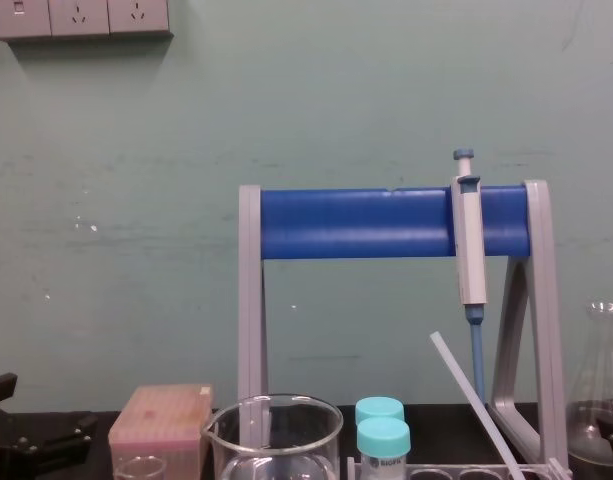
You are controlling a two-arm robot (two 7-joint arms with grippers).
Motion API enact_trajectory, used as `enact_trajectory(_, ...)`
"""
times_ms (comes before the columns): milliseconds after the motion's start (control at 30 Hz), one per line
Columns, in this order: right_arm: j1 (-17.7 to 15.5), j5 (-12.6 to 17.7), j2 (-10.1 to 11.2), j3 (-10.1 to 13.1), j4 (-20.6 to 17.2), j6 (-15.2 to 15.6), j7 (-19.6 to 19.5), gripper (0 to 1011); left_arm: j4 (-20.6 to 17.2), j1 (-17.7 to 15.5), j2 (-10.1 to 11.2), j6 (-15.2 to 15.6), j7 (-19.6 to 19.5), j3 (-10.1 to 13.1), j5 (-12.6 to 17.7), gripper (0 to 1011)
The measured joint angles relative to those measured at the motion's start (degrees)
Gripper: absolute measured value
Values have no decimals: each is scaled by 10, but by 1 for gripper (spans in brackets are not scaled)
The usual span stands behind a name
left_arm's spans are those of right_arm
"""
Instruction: Pick up the stirring rod with one hand, then place it down.
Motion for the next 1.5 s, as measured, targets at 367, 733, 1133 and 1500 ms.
enact_trajectory(367,0,0,0,0,0,0,0,1000,0,0,0,0,0,0,0,1000)
enact_trajectory(733,0,0,0,0,0,0,0,1000,0,0,0,0,0,0,0,1000)
enact_trajectory(1133,0,0,0,0,0,0,0,1000,0,0,0,0,0,0,0,1000)
enact_trajectory(1500,0,0,0,0,0,0,0,1000,0,0,0,0,0,0,0,1000)
